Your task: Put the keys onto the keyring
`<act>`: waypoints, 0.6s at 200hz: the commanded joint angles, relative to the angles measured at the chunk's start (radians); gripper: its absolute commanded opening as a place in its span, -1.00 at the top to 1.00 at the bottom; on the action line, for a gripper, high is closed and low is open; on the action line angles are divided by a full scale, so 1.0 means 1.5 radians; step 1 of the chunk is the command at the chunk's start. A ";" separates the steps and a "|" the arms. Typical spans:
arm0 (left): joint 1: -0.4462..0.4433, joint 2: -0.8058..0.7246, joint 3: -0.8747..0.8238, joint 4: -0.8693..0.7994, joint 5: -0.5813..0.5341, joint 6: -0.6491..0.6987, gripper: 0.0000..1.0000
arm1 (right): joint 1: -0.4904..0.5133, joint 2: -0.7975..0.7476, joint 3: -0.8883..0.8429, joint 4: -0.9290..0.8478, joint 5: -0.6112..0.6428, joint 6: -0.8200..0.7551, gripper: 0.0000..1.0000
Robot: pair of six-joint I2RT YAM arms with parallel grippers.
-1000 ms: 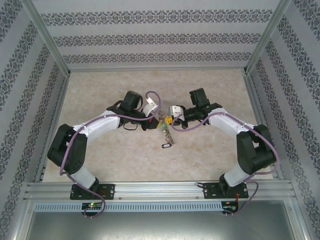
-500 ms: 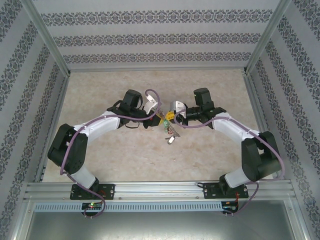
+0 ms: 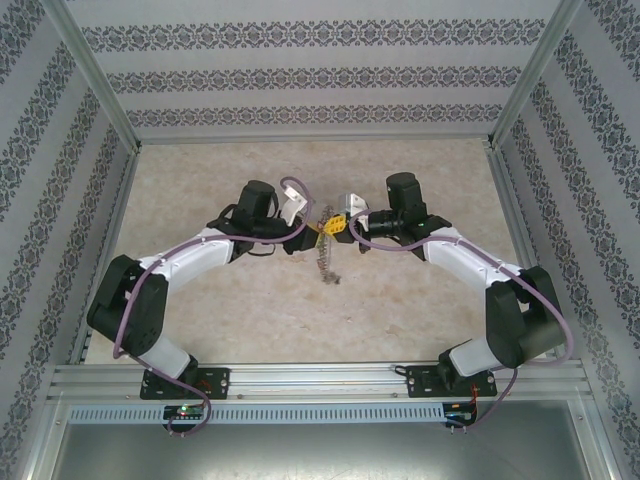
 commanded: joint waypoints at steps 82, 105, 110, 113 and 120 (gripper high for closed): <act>0.029 -0.198 -0.093 0.007 -0.027 0.048 0.17 | 0.004 -0.022 -0.004 0.036 -0.060 0.073 1.00; 0.029 -0.204 -0.082 -0.009 -0.010 0.080 0.19 | 0.007 -0.026 -0.007 0.037 -0.064 0.079 1.00; 0.028 -0.201 -0.077 -0.016 -0.003 0.089 0.19 | 0.008 -0.027 -0.007 0.037 -0.064 0.081 1.00; 0.028 -0.198 -0.074 -0.021 0.000 0.092 0.19 | 0.008 -0.027 -0.007 0.038 -0.064 0.083 1.00; 0.026 -0.191 -0.065 -0.027 0.004 0.096 0.19 | 0.010 -0.026 -0.005 0.041 -0.064 0.088 1.00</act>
